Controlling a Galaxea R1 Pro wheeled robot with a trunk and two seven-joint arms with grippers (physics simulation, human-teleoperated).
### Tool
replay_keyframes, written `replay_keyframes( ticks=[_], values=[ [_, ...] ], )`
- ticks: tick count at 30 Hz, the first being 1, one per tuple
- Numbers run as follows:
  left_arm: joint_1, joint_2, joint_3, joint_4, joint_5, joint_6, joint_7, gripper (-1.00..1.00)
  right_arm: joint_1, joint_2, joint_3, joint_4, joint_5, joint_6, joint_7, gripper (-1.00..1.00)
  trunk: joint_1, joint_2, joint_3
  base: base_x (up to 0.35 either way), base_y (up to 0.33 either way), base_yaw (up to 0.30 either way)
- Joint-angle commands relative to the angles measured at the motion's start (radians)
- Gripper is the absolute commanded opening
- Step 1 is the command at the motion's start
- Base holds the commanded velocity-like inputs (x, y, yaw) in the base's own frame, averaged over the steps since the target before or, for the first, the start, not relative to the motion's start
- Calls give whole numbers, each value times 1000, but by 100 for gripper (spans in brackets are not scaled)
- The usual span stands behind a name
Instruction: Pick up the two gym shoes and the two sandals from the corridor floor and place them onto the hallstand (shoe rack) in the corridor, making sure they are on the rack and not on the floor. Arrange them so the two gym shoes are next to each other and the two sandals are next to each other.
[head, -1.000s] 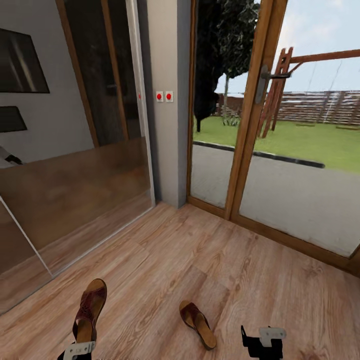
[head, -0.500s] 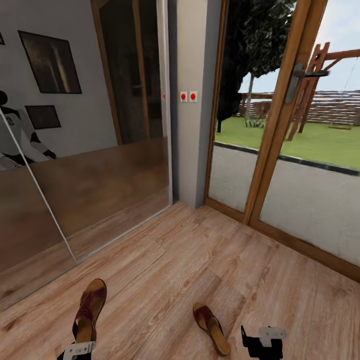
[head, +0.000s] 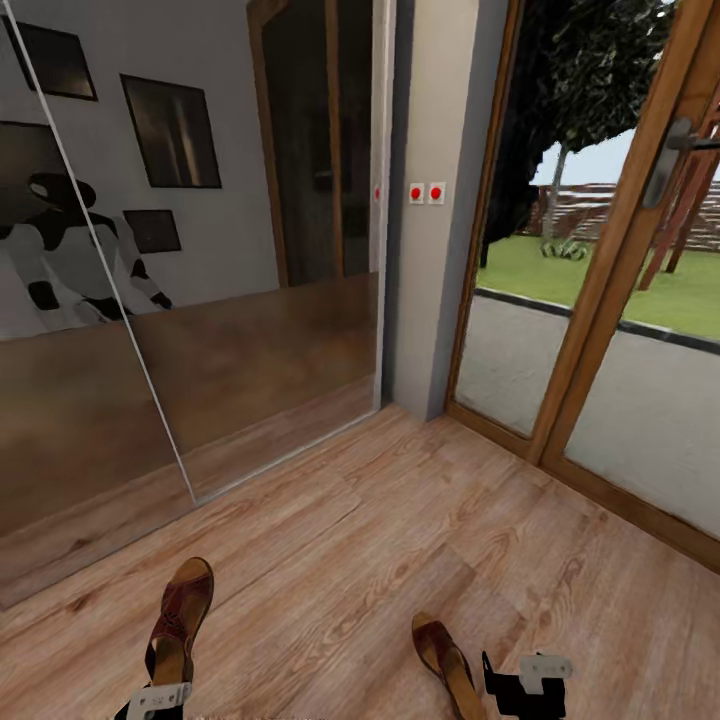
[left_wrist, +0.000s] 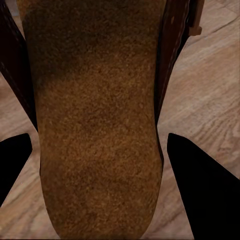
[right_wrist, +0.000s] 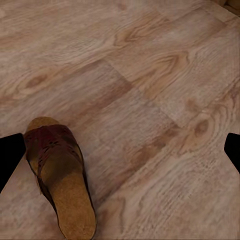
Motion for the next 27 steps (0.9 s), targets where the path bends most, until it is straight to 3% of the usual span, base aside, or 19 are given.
replay_keyframes(
  ticks=[1,9,27],
  values=[
    [-1,-1,9,1,-10,-4,-4,-100,0,0,-3,1,10,-3,-4,100,0,0,-1,0,-230,278],
    [-1,-1,9,1,-10,-4,-4,-100,0,0,-3,0,10,-3,-4,100,0,0,-1,0,-57,243],
    [-5,-4,9,-12,-11,3,-4,-100,0,-4,-4,-1,13,0,1,100,0,0,-1,0,-56,5]
  ],
)
